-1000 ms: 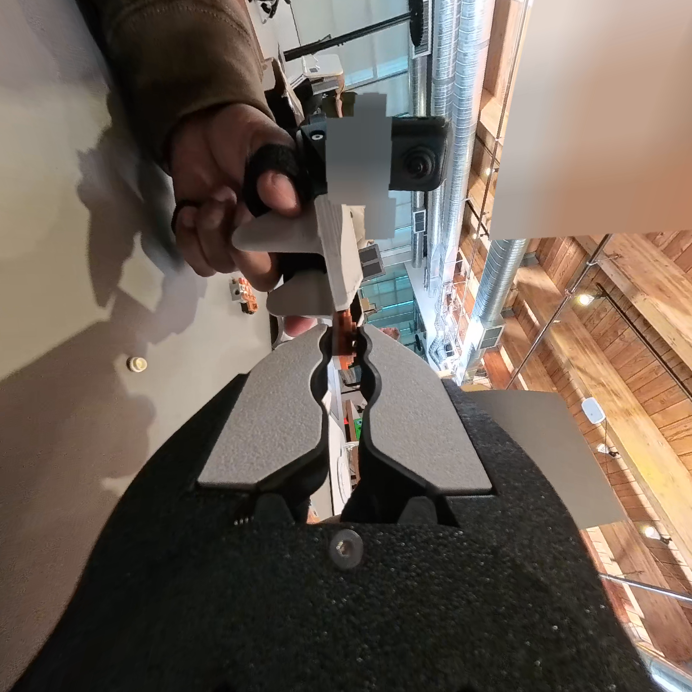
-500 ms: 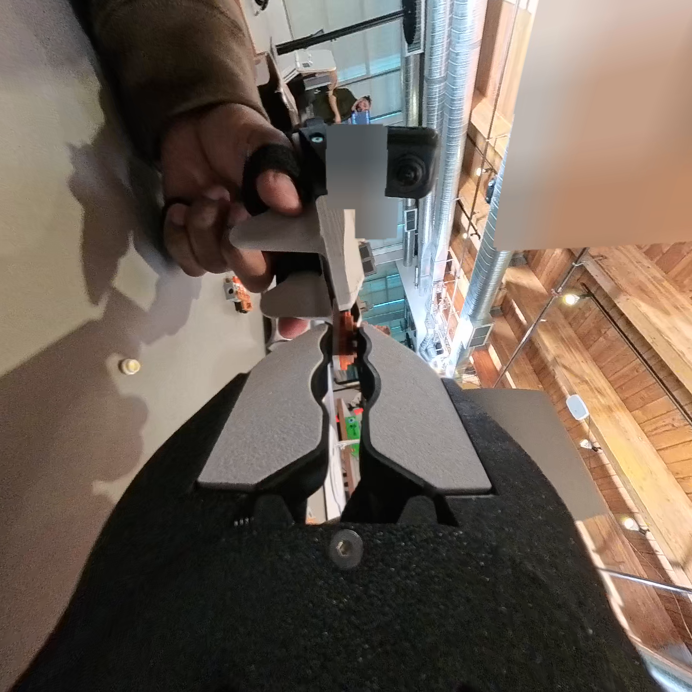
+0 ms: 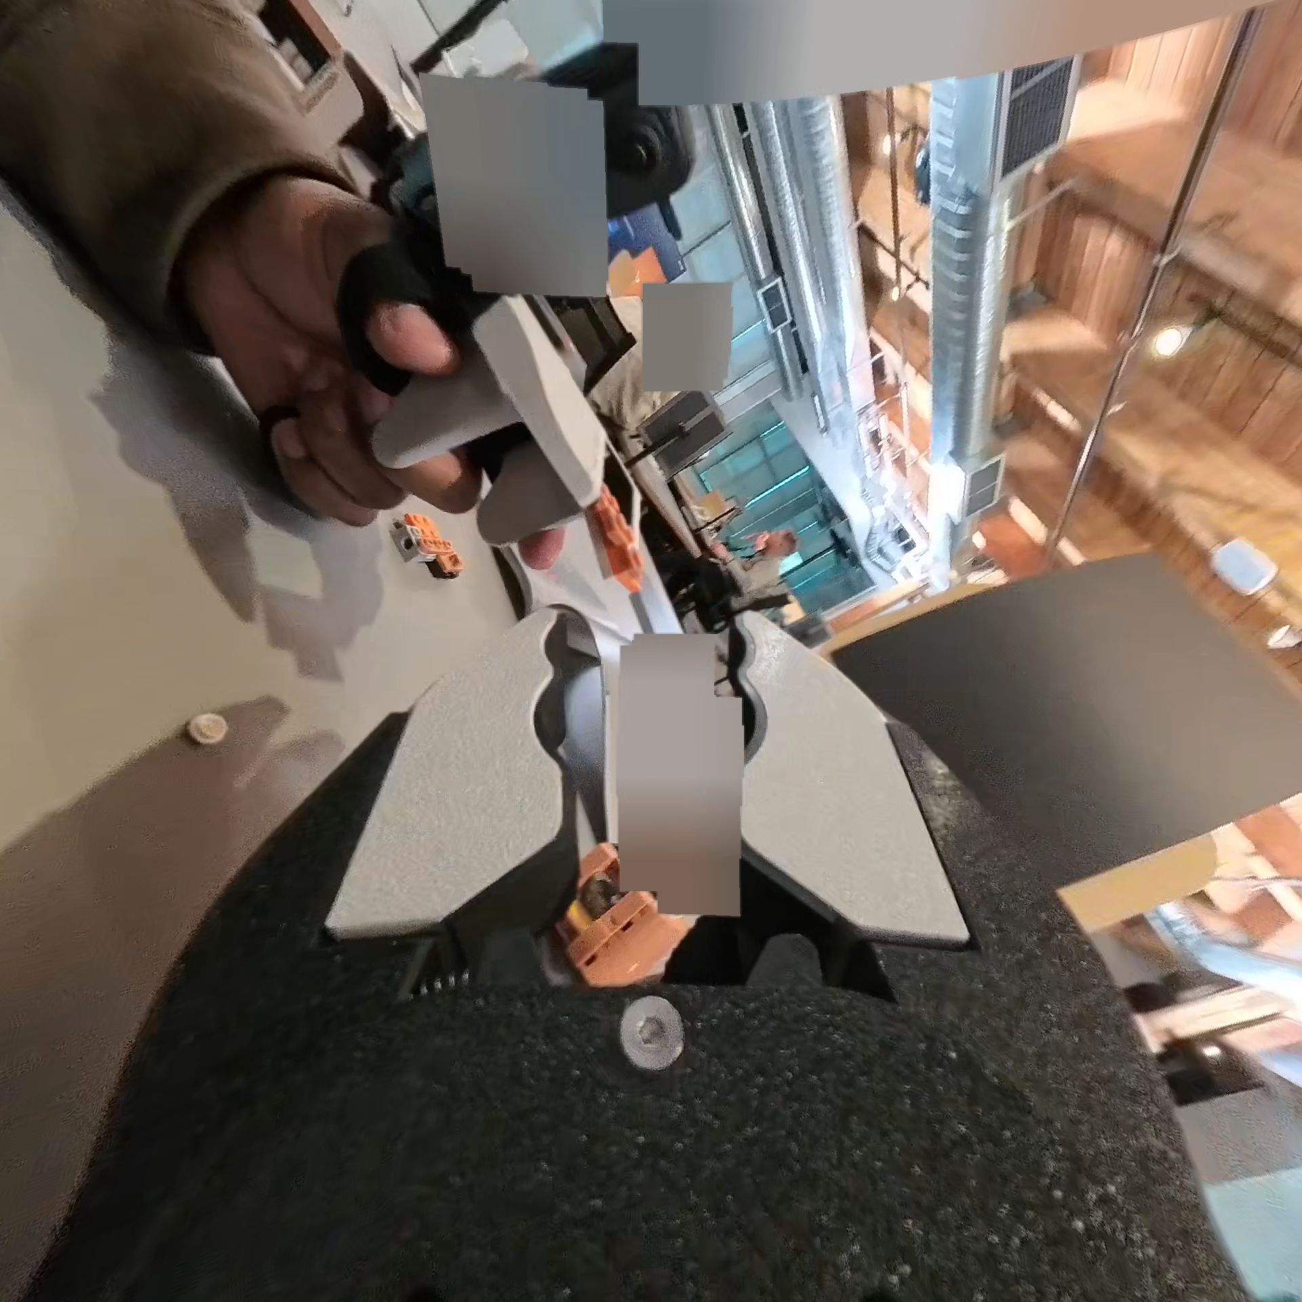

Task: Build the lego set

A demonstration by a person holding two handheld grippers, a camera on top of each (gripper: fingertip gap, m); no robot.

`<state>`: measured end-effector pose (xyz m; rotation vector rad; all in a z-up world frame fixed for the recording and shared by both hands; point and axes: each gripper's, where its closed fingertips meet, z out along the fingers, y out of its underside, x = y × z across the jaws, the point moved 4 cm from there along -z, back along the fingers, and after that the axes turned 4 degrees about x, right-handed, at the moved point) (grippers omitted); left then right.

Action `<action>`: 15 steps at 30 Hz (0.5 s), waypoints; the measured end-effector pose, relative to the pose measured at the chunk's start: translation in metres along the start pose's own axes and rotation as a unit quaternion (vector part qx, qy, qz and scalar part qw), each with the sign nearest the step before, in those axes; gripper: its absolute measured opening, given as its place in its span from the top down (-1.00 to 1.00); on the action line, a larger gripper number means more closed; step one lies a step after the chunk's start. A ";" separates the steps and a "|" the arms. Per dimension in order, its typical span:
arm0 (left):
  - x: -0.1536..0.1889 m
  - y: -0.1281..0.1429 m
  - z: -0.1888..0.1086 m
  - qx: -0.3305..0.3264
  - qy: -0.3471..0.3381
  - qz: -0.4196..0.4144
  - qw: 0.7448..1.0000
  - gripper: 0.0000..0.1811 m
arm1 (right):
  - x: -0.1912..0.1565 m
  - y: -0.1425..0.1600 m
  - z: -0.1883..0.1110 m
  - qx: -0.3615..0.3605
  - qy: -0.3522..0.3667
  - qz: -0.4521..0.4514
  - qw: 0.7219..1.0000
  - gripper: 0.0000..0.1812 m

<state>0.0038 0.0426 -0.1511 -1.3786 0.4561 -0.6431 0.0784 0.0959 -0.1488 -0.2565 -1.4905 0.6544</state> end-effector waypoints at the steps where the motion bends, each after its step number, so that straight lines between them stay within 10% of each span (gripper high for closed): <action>1: 0.000 0.001 0.000 -0.003 -0.001 0.005 1.000 0.71 | 0.001 0.003 0.000 -0.002 -0.002 0.023 1.000 0.55; 15: -0.008 0.000 -0.001 0.003 -0.018 0.017 1.000 0.71 | 0.007 0.025 -0.001 0.005 -0.046 0.235 0.971 0.76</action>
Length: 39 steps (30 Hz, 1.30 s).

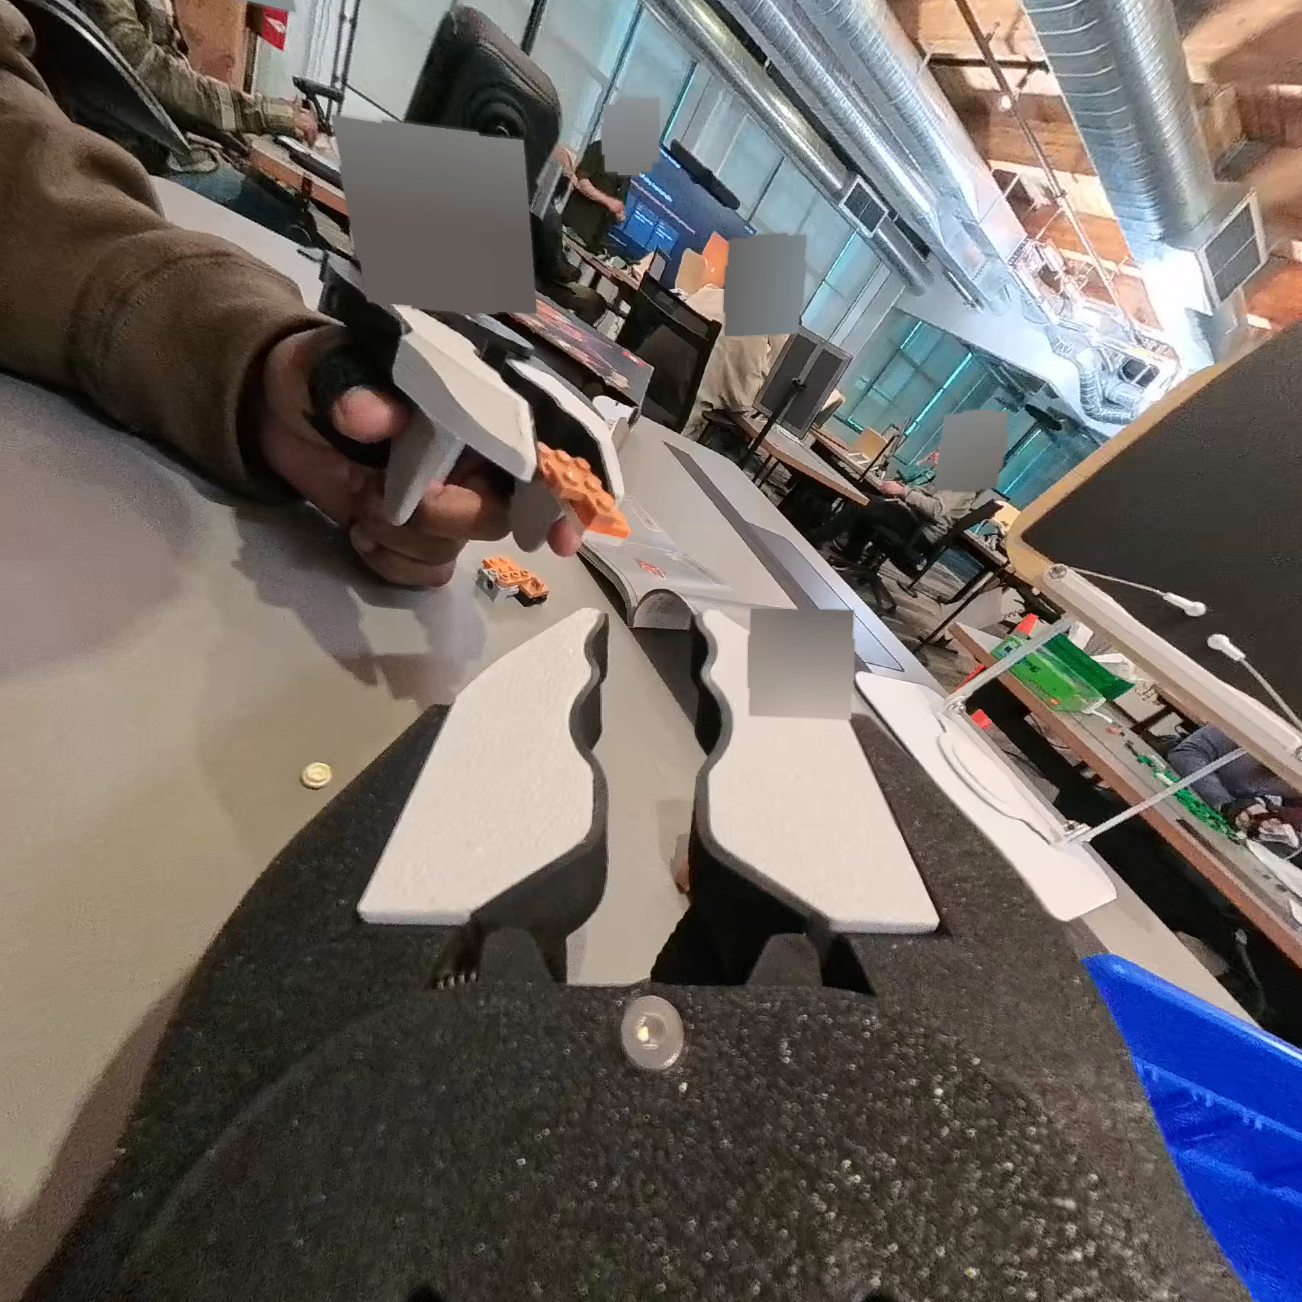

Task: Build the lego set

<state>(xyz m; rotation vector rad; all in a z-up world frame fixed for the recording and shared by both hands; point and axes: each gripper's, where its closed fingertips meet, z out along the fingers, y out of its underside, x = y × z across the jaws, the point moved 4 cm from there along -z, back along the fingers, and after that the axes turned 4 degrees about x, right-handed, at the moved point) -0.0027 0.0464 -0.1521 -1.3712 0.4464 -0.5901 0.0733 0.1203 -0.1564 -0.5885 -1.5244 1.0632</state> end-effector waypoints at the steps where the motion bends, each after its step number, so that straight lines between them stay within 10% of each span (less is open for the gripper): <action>1: 0.000 0.000 0.000 0.001 -0.002 0.003 1.000 0.71 | 0.001 0.001 0.000 0.000 0.000 0.003 1.000 0.76; 31: 0.003 0.007 0.000 -0.046 -0.011 0.078 0.996 0.71 | -0.001 0.007 -0.002 -0.067 -0.058 0.031 0.996 0.81; 39: -0.006 0.036 -0.005 -0.207 -0.018 0.083 0.975 0.71 | 0.000 0.051 -0.024 -0.195 -0.176 0.102 0.959 0.82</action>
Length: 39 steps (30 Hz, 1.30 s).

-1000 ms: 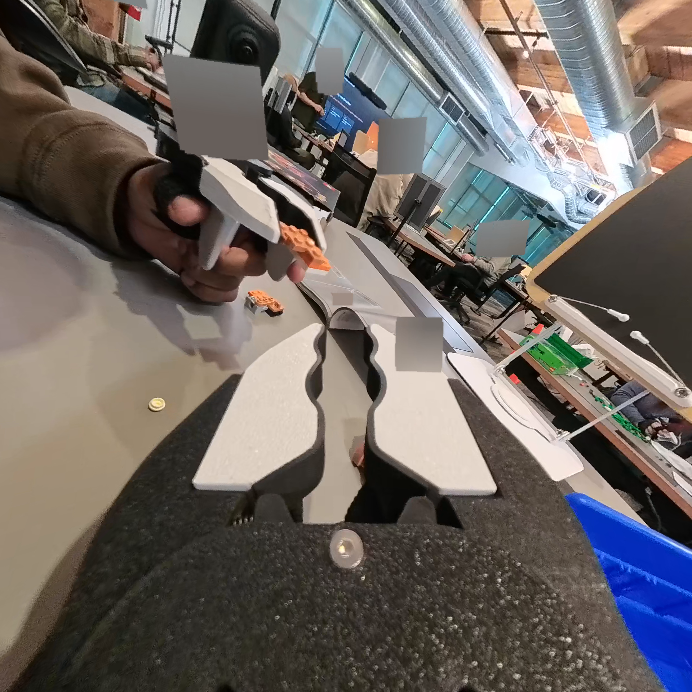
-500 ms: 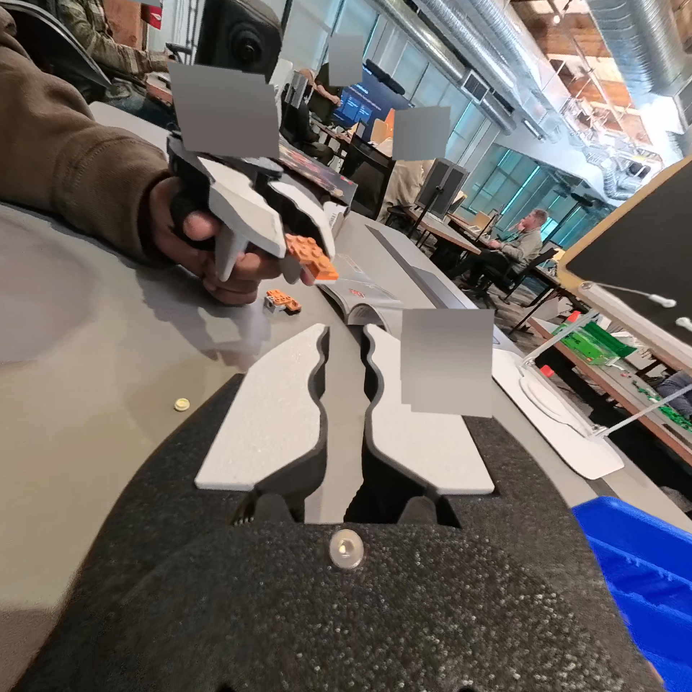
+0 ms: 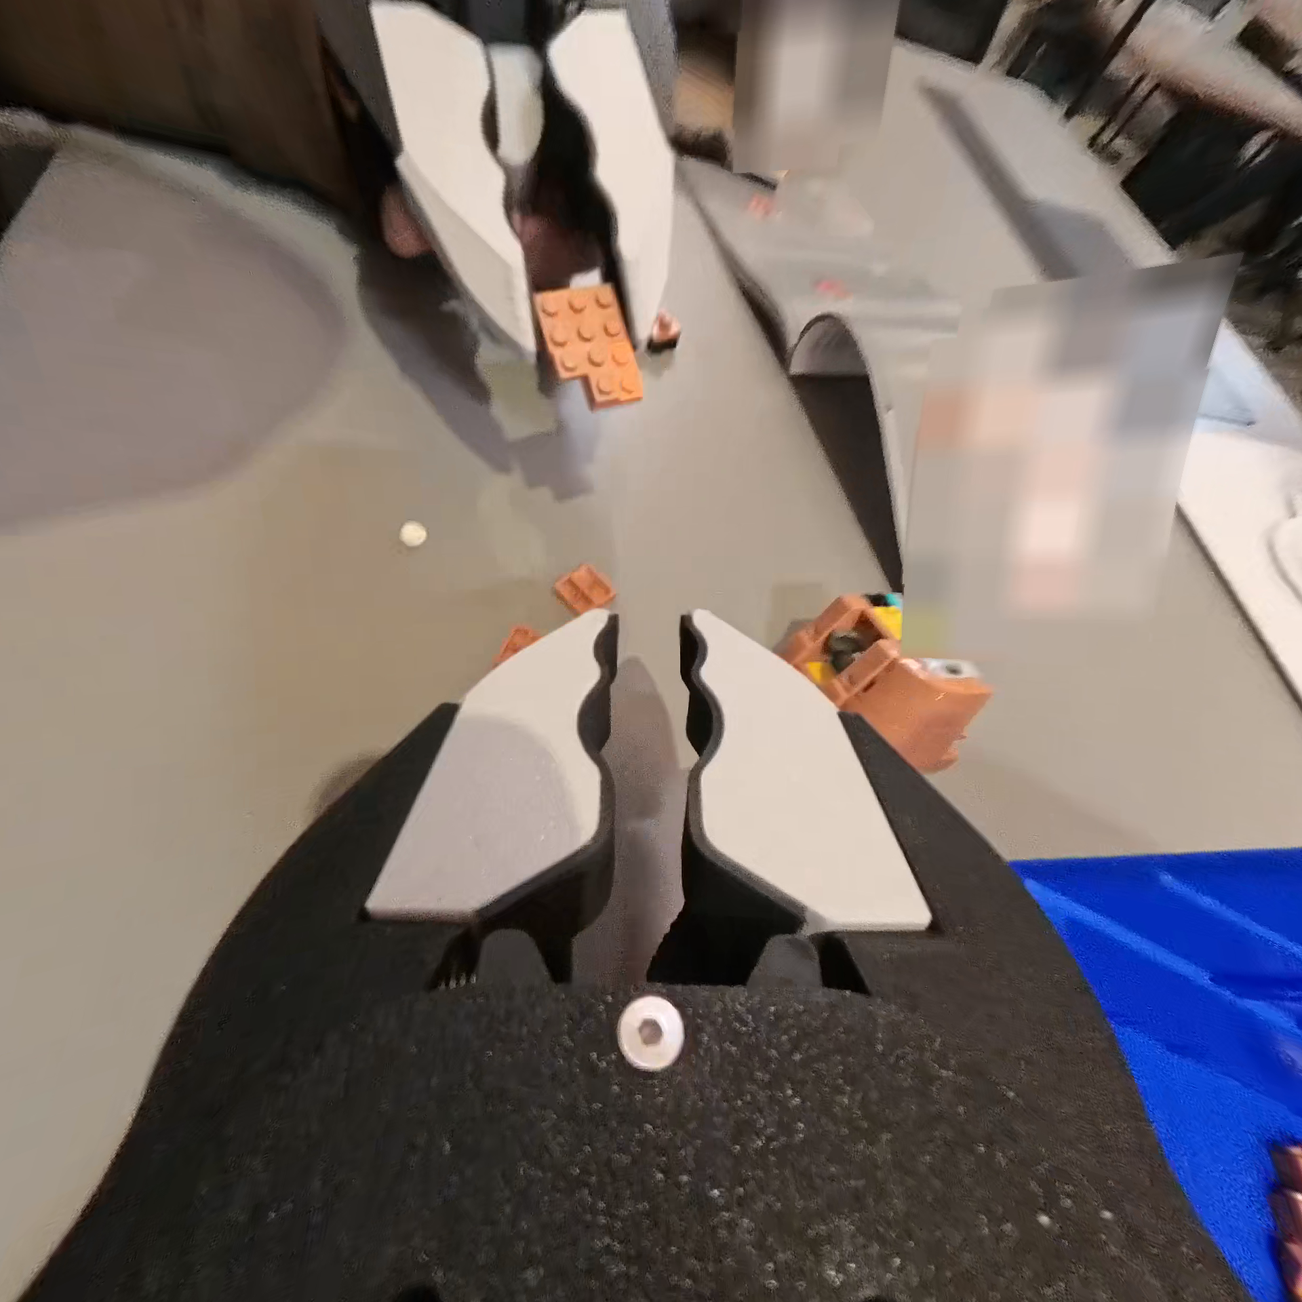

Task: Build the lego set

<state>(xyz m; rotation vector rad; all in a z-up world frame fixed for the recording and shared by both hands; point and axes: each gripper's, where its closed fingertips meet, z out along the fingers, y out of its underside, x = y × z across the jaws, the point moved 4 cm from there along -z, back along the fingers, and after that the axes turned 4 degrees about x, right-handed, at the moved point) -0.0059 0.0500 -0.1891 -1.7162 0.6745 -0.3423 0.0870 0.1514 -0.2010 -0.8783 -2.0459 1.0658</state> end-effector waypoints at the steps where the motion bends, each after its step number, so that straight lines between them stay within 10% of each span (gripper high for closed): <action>1: 0.001 0.005 0.001 -0.023 0.008 -0.003 1.000 0.71 | -0.003 0.003 0.002 -0.011 -0.006 -0.007 1.000 0.82; 22: 0.021 0.038 0.012 -0.189 0.064 0.003 0.980 0.70 | -0.014 0.017 0.026 -0.108 -0.022 0.035 0.993 0.85; 39: 0.016 0.033 0.008 -0.166 0.057 -0.025 0.984 0.60 | -0.016 0.017 0.027 -0.122 -0.020 0.074 0.990 0.97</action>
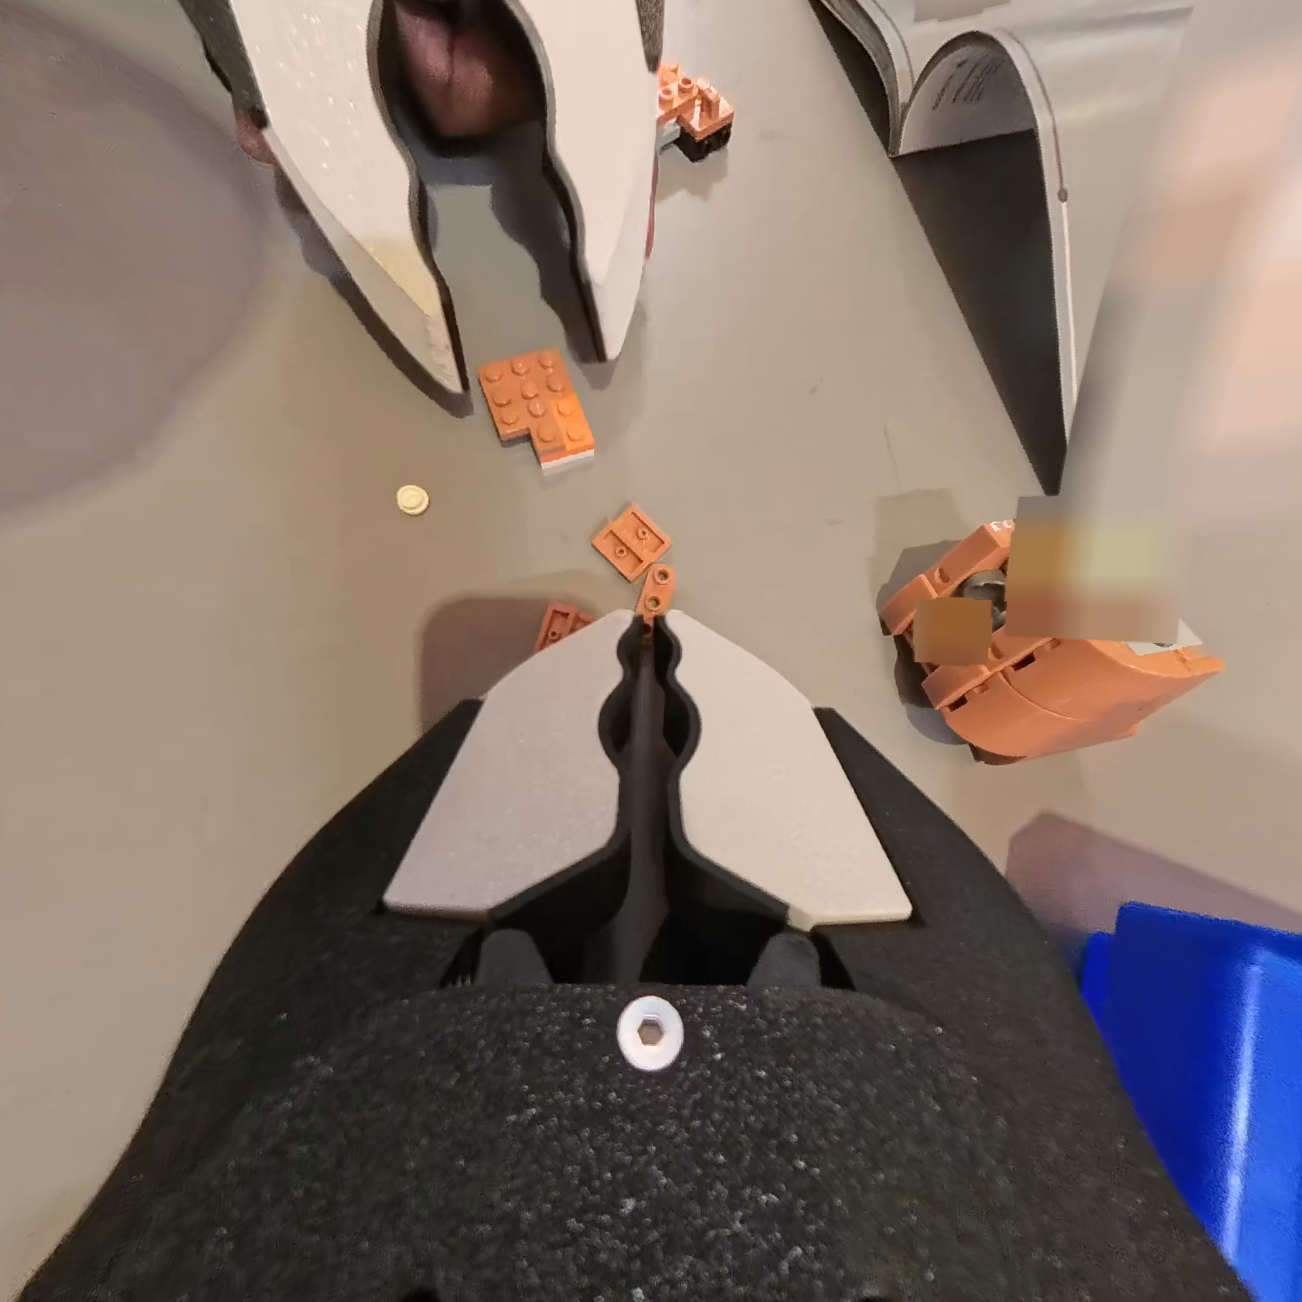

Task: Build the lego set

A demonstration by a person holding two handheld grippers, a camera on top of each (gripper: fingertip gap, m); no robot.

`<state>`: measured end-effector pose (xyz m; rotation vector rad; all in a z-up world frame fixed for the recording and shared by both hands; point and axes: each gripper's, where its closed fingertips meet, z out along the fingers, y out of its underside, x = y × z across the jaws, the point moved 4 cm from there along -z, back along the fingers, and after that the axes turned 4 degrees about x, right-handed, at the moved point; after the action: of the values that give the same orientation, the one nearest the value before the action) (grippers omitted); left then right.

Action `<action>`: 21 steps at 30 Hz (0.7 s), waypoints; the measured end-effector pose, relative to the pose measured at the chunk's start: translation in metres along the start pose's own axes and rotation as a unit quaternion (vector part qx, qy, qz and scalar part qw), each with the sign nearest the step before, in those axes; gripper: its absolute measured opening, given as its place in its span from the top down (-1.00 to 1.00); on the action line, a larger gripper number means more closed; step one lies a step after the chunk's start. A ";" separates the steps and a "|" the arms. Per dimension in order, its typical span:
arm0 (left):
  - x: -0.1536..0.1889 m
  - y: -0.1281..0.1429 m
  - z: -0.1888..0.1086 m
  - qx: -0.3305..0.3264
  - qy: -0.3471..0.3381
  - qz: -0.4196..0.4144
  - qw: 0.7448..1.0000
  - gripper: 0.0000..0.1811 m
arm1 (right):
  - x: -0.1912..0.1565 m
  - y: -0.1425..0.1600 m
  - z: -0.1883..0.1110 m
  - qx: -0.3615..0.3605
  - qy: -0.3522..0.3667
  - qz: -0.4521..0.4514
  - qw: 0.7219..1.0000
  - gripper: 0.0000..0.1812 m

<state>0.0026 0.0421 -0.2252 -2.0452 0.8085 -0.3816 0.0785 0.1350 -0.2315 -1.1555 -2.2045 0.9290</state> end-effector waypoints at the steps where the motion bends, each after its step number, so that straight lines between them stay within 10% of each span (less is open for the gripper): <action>1: 0.000 0.000 0.000 0.002 -0.001 -0.001 1.000 0.60 | 0.000 0.000 0.000 0.000 0.000 0.000 1.000 0.97; 21: -0.001 -0.002 -0.003 0.012 -0.004 -0.006 1.000 0.60 | 0.003 -0.002 -0.004 0.022 -0.003 0.008 1.000 0.99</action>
<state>0.0009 0.0419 -0.2222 -2.0279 0.7831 -0.3869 0.0790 0.1379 -0.2270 -1.1519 -2.1712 0.9844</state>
